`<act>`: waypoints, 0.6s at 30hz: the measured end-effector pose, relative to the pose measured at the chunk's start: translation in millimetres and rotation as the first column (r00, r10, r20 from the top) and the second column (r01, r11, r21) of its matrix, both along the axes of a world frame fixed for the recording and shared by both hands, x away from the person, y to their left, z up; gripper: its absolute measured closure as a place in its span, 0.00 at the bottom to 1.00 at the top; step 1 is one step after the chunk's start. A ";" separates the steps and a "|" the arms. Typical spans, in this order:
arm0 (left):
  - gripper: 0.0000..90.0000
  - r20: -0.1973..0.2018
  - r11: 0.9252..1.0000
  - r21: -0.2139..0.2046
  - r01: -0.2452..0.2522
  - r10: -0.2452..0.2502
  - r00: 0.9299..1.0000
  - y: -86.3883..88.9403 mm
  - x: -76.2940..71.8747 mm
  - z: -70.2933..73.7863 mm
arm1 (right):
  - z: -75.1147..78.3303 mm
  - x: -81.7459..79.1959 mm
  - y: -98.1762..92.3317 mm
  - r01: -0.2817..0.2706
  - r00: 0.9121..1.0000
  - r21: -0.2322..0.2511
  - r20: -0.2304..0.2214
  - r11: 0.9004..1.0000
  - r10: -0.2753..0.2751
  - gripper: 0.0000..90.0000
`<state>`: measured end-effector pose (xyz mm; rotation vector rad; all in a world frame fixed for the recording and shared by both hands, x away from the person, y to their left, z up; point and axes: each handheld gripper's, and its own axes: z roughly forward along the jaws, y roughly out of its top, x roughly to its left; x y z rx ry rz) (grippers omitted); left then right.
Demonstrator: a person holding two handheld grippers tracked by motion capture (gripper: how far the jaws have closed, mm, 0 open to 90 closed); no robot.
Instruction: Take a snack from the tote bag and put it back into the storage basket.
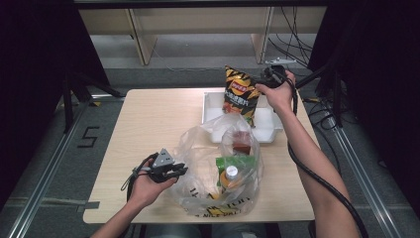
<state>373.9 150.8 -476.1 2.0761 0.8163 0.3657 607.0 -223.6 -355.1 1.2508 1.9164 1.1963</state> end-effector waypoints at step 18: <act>0.85 0.010 1.000 0.005 -0.007 0.007 1.000 1.0 -1.0 1.5 | 0.8 -53.5 -19.0 -0.014 0.999 0.058 0.044 0.998 0.012 0.66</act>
